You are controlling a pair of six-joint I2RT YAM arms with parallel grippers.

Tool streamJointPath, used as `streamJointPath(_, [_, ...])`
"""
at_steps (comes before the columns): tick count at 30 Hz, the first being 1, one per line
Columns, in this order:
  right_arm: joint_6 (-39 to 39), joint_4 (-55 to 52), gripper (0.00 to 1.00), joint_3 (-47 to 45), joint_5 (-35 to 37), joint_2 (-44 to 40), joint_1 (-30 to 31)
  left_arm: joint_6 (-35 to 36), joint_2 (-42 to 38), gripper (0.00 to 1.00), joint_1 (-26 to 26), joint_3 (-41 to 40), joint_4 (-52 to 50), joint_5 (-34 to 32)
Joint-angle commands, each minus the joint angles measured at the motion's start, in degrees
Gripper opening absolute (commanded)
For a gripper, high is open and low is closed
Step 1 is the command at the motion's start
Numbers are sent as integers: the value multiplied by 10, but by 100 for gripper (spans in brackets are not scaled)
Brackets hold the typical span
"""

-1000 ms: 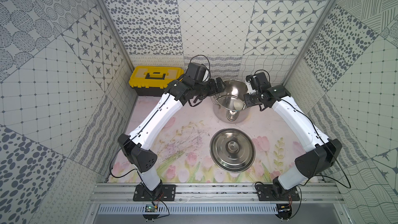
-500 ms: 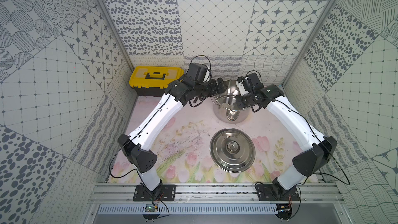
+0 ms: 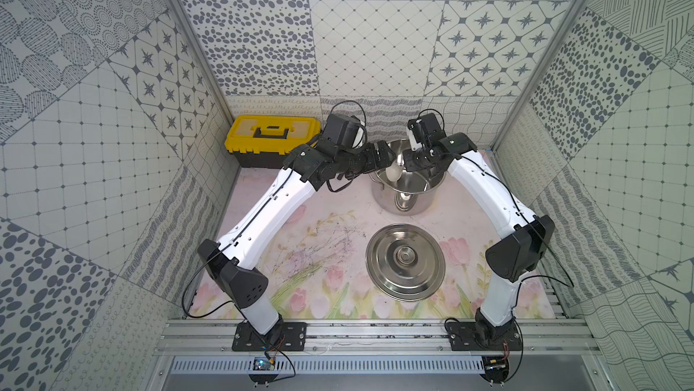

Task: Stir the soup with a spoon
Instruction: Stir the soup in the pan with a stick.

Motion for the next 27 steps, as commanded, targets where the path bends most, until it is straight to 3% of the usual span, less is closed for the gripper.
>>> streamJointPath(1, [-16,19,0,14,25,-6,-22,5,-6,100,-2,1,22,3])
streamJointPath(8, [-32,17,0,-50,21,-58,-52,11,2,99,-3,12,23,6])
streamJointPath(18, [3,-1,0,-150,-31,-140,-46,49,23,100,-2,59,13,-4])
streamJointPath(27, [33,0,0,-137,-57,-128,-12,64,27,99,-1,77,9,-15])
